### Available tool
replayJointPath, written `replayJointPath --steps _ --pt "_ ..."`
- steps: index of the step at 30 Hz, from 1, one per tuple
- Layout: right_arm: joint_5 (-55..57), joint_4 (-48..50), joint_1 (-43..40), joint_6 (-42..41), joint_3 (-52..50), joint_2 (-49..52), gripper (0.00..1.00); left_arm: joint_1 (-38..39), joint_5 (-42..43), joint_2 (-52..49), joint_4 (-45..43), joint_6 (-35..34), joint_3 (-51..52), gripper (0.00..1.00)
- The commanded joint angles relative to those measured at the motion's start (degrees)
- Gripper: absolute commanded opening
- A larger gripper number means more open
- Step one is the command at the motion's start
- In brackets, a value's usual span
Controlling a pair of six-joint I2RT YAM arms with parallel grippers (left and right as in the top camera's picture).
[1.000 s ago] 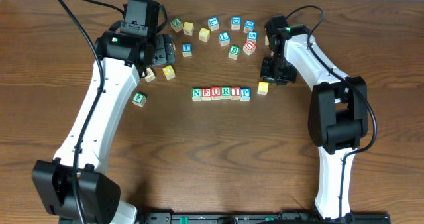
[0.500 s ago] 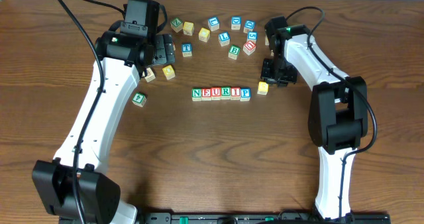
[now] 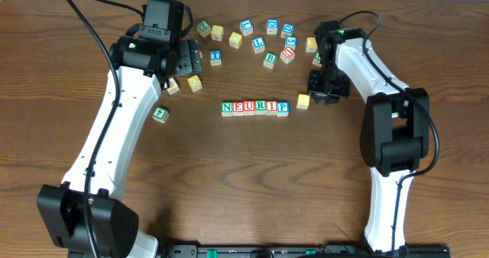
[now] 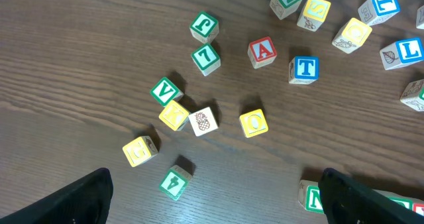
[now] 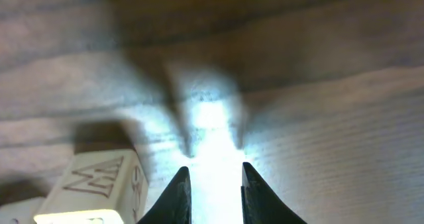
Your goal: Spell out NEURIPS
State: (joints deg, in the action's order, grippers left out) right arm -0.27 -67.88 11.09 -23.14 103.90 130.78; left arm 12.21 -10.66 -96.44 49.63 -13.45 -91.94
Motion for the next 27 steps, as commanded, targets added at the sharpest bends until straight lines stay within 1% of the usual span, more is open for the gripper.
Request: replayJointPath --steps 1,10,19,27 --pt "-0.4 -0.7 -0.1 1.1 1.0 0.1 0.2 -0.3 -0.5 0.2 0.0 0.3 -0.2 0.98" --pt "-1.8 -0.5 0.3 2.7 1.0 0.1 0.2 -0.3 -0.5 0.2 0.0 0.3 -0.2 0.98" --pt "-1.8 2.8 1.0 3.7 1.0 0.1 0.2 -0.3 -0.5 0.2 0.0 0.3 -0.2 0.98" --pt "-5.2 5.6 1.1 8.0 1.0 0.1 0.21 -0.3 -0.5 0.2 0.0 0.3 -0.2 0.98"
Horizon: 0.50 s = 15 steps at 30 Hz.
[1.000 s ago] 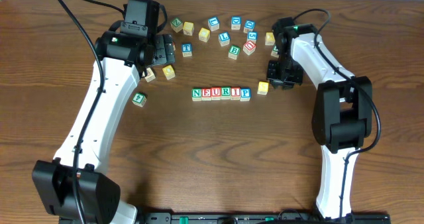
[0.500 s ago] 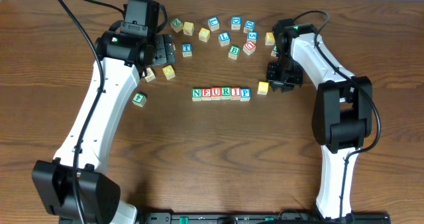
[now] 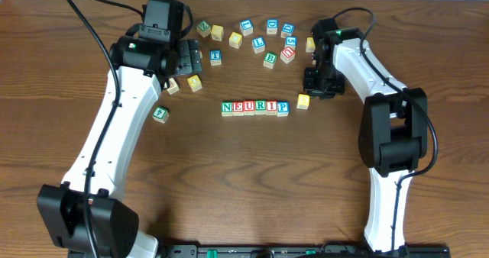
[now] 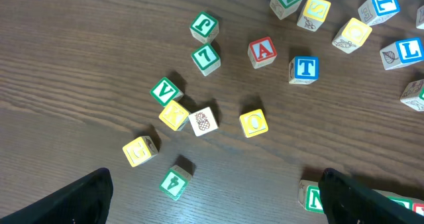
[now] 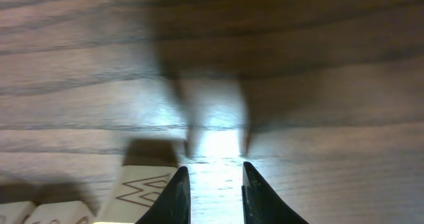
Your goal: Spell out NEURIPS
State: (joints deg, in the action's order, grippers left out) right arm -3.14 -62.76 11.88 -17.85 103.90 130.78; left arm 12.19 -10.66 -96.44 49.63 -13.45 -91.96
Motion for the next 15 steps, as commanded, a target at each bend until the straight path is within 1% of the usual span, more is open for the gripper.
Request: replayJointPath --steps 1,15 --pt "-2.5 0.6 0.3 2.8 1.0 0.1 0.21 -0.3 -0.5 0.2 0.0 0.3 -0.1 0.97" --pt "-3.7 0.7 2.0 4.4 1.0 0.2 0.21 -0.3 -0.5 0.2 0.0 0.3 -0.1 0.98"
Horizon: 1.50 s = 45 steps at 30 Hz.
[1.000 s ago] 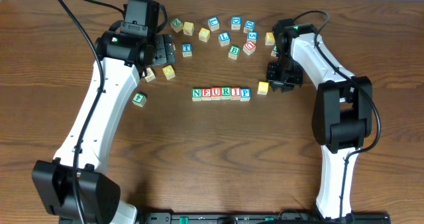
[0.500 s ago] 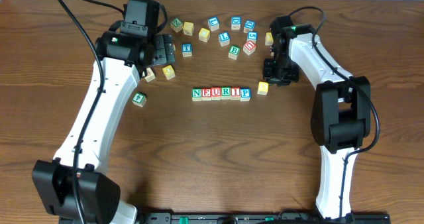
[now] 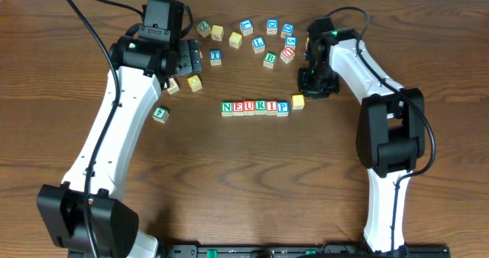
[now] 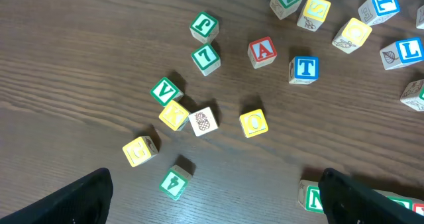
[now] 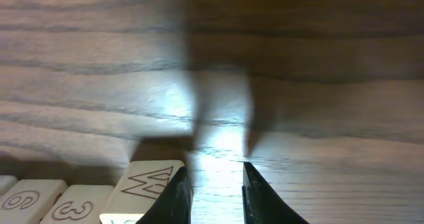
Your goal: Spell out NEURIPS
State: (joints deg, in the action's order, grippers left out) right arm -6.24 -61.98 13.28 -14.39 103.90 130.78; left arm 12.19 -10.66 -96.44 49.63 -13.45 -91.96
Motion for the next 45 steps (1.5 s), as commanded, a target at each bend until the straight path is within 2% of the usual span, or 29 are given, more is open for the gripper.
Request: replayJointPath --steps 1,12,21,29,45 --pt "-0.6 -0.1 0.7 1.2 1.0 0.2 0.2 -0.3 -0.5 0.2 0.0 0.3 -0.1 0.98" --pt "-0.6 -0.8 0.6 1.4 1.4 0.1 0.17 -0.3 -0.5 0.2 0.0 0.3 -0.1 0.98" --pt "-0.3 -1.0 -0.1 1.1 7.9 0.1 0.2 -0.3 -0.5 0.2 0.0 0.3 -0.1 0.98" --pt "-1.4 1.8 1.3 -0.3 6.8 0.2 0.19 -0.3 -0.5 0.2 0.0 0.3 -0.1 0.98" --pt "0.1 2.0 3.1 -1.8 5.9 0.8 0.04 -0.3 -0.5 0.2 0.0 0.3 -0.1 0.98"
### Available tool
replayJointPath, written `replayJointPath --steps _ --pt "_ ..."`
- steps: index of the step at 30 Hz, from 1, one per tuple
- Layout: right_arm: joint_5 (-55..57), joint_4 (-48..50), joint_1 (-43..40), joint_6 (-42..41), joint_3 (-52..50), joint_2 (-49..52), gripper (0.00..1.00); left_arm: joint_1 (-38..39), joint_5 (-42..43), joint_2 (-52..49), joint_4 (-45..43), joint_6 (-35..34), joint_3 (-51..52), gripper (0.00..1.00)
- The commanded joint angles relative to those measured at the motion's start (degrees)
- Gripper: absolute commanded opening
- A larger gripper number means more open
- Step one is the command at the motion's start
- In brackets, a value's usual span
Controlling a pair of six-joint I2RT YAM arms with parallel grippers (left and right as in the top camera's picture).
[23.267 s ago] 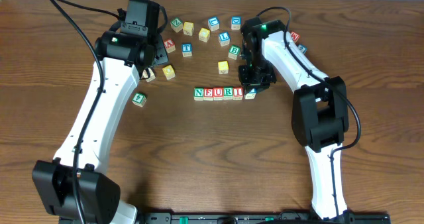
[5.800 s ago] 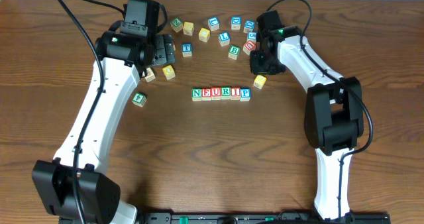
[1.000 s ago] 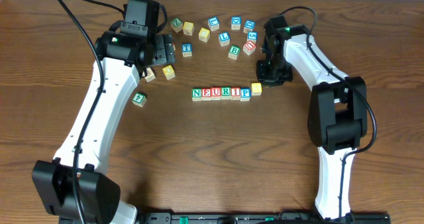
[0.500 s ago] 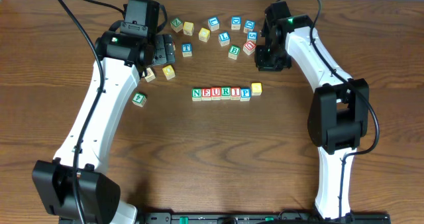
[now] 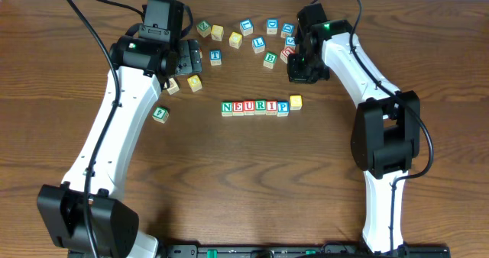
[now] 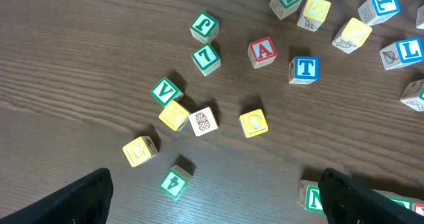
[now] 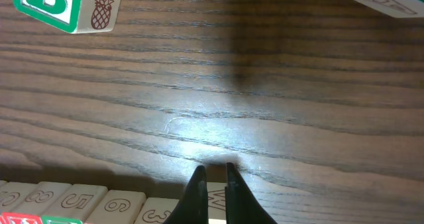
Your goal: Spell out NEURIPS
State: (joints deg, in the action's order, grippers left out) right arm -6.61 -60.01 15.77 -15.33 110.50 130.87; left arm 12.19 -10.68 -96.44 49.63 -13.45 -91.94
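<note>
The row of blocks spelling NEURIP lies mid-table. A yellow block sits just right of the P, slightly farther back than the row; its letter cannot be read. My right gripper hangs behind that block, between it and the loose blocks. In the right wrist view its fingers are nearly together and hold nothing, and the row's numbered sides show below. My left gripper is open above loose blocks at the left. The N block shows at that view's edge.
Loose blocks lie in an arc at the back, among them a green B, a red A, a blue T and a yellow one. A green block sits alone at the left.
My right gripper has moved back and left, away from the yellow block toward the loose blocks, higher off the table, with its fingers narrowed. The yellow block stays by the P. The left arm is unchanged.
The yellow block first lay apart to the right of NEURIP with my right gripper low beside it. At each later moment block and gripper stood farther left. Now the block rests by the P and the gripper is behind it. The left arm stayed still.
</note>
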Motion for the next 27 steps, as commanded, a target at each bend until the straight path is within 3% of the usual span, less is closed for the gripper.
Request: replayJointPath --steps 1,27 --pt "0.5 0.0 0.7 -1.0 -0.7 0.7 0.03 -0.3 -0.5 0.2 0.0 0.3 -0.2 0.98" --pt "0.5 -2.9 2.3 -4.0 -0.7 3.0 0.01 -0.3 -0.5 0.2 0.0 0.3 -0.2 0.97"
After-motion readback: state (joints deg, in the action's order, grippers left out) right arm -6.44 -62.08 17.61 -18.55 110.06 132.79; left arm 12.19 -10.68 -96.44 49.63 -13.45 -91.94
